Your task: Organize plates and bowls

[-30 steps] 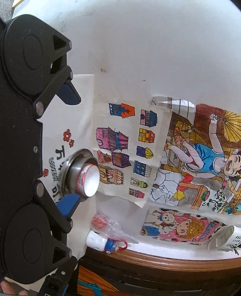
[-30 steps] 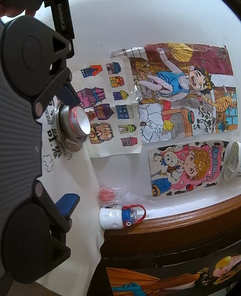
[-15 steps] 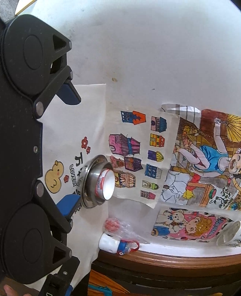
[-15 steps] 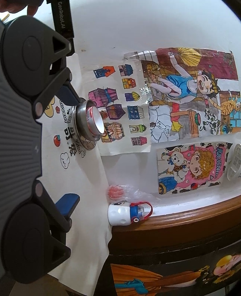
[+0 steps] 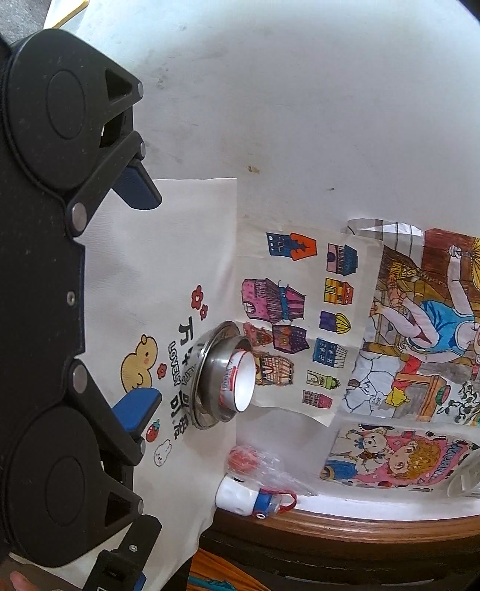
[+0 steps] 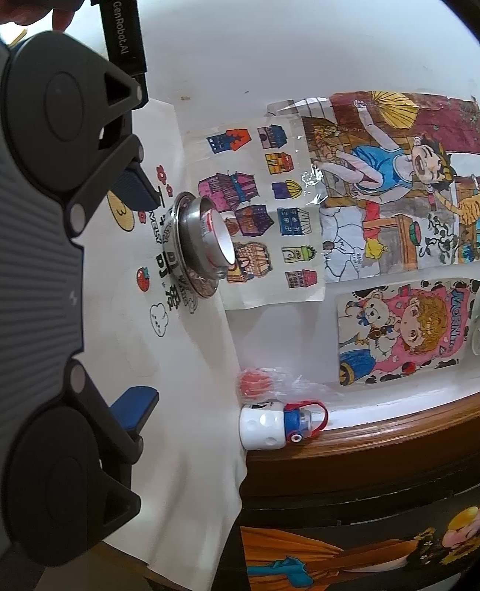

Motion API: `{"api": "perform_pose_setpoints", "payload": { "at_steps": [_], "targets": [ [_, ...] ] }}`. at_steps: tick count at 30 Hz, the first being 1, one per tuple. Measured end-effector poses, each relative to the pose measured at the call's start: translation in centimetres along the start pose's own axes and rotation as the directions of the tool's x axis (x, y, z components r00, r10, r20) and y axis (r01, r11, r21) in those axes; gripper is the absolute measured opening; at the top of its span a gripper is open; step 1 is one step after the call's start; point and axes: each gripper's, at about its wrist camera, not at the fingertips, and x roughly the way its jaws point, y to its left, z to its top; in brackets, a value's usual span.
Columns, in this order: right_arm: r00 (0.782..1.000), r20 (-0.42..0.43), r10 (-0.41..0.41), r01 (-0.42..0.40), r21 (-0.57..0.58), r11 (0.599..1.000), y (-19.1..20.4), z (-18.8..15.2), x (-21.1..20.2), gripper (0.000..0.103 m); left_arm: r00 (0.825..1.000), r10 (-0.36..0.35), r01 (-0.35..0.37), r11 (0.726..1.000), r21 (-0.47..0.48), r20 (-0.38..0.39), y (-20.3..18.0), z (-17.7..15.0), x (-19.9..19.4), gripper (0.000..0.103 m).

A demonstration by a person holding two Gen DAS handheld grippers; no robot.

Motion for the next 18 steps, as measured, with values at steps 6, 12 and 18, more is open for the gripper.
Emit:
{"api": "perform_pose_setpoints", "payload": {
  "at_steps": [6, 12, 18],
  "targets": [
    [1.0, -0.008, -0.002, 0.002, 0.002, 1.0, -0.14, -0.2, 0.27, 0.103, 1.0, 0.001, -0.001, 1.0, 0.003, -0.009, -0.11, -0.22, 0.25, 0.102],
    [1.0, -0.016, -0.004, 0.004, 0.001, 1.0, -0.29, -0.26, 0.59, 0.103, 1.0, 0.001, -0.001, 1.0, 0.001, -0.014, -0.18, -0.21, 0.51, 0.102],
    [1.0, -0.019, -0.005, 0.005, 0.003, 1.0, -0.4, -0.31, 0.72, 0.103, 1.0, 0.002, -0.002, 1.0, 0.002, -0.018, -0.23, -0.21, 0.72, 0.102]
  ]
}}
